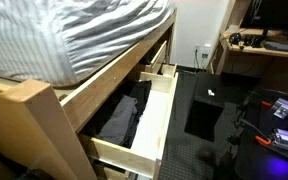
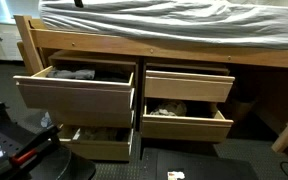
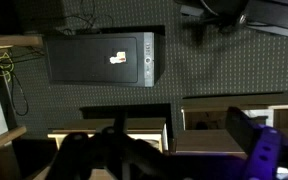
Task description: Close the top left drawer then open the top right drawer fully
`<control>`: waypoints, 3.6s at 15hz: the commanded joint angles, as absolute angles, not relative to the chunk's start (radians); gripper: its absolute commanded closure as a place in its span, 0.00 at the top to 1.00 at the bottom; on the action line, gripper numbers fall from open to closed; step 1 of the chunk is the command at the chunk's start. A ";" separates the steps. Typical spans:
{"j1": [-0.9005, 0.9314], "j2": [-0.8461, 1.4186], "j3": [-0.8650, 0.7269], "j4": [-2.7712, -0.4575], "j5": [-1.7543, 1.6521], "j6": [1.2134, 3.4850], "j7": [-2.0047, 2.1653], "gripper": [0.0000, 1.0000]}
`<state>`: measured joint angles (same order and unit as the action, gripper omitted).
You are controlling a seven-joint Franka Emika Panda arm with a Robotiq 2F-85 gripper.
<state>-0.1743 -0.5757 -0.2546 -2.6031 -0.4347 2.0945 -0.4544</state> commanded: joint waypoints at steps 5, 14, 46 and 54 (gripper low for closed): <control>-0.176 -0.576 -0.252 -2.602 -0.432 2.093 -0.456 1.00; -0.176 -0.576 -0.252 -2.602 -0.432 2.093 -0.456 1.00; 0.044 0.230 -0.459 -2.630 -0.723 3.018 0.340 1.00; -0.256 0.482 -0.076 -2.562 -0.220 3.093 0.172 1.00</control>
<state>-0.0712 0.3006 -0.2610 -2.6103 -0.4120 3.0174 0.2861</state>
